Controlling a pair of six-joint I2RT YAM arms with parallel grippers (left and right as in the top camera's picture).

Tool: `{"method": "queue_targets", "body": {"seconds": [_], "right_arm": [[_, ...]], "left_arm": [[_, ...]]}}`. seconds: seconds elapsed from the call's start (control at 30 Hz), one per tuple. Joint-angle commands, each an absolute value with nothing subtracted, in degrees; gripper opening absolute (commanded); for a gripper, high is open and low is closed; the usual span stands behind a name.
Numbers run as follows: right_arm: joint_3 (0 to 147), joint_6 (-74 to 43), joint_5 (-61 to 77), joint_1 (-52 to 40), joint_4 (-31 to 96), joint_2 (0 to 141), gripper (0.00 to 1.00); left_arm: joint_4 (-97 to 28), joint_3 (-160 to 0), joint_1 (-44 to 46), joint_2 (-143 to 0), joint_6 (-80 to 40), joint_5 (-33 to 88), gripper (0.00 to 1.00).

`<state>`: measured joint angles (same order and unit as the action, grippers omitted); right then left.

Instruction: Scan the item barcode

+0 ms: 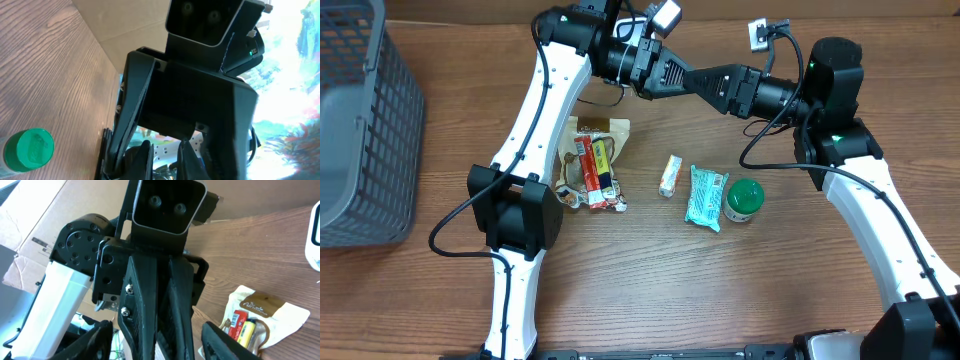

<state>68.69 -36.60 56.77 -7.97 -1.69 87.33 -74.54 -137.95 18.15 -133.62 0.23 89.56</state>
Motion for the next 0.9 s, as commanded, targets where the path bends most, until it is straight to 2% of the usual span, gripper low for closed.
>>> {"method": "queue_targets", "body": {"seconds": [0.0,0.1,0.17,0.2,0.23,0.27,0.33,0.37,0.47,0.5,0.57,0.67,0.83,0.87], "right_arm": [[70.1,-36.2,57.1,-8.2,-1.9,86.9,0.59],[70.1,-36.2,57.1,-8.2,-1.9,86.9,0.44],[70.1,-36.2,57.1,-8.2,-1.9,86.9,0.29],[70.1,-36.2,57.1,-8.2,-1.9,86.9,0.28],[70.1,-36.2,57.1,-8.2,-1.9,86.9,0.32],[70.1,-36.2,57.1,-8.2,-1.9,86.9,0.42],[70.1,-36.2,57.1,-8.2,-1.9,86.9,0.47],[70.1,-36.2,57.1,-8.2,-1.9,86.9,0.47],[70.1,-36.2,57.1,-8.2,-1.9,86.9,0.25],[70.1,-36.2,57.1,-8.2,-1.9,86.9,0.23],[70.1,-36.2,57.1,-8.2,-1.9,86.9,0.23],[70.1,-36.2,57.1,-8.2,-1.9,86.9,0.34],[70.1,-36.2,57.1,-8.2,-1.9,86.9,0.34],[70.1,-36.2,57.1,-8.2,-1.9,86.9,0.37]], "left_arm": [[-74.5,-138.1,18.2,-133.6,1.3,90.6,0.04],[-74.5,-138.1,18.2,-133.6,1.3,90.6,0.04],[-74.5,-138.1,18.2,-133.6,1.3,90.6,0.04],[-74.5,-138.1,18.1,-133.6,1.3,90.6,0.04],[-74.5,-138.1,18.1,-133.6,1.3,90.6,0.04],[-74.5,-138.1,18.1,-133.6,1.3,90.6,0.04],[-74.5,-138.1,18.1,-133.6,1.3,90.6,0.04],[-74.5,-138.1,18.1,-133.6,1.3,90.6,0.04],[-74.5,-138.1,18.1,-133.6,1.3,90.6,0.04],[-74.5,-138.1,18.1,-133.6,1.3,90.6,0.04],[-74.5,-138.1,18.0,-133.6,1.3,90.6,0.04],[-74.5,-138.1,18.0,-133.6,1.3,90.6,0.04],[-74.5,-138.1,18.0,-133.6,1.3,90.6,0.04],[-74.5,-138.1,18.0,-133.6,1.3,90.6,0.04]]}}
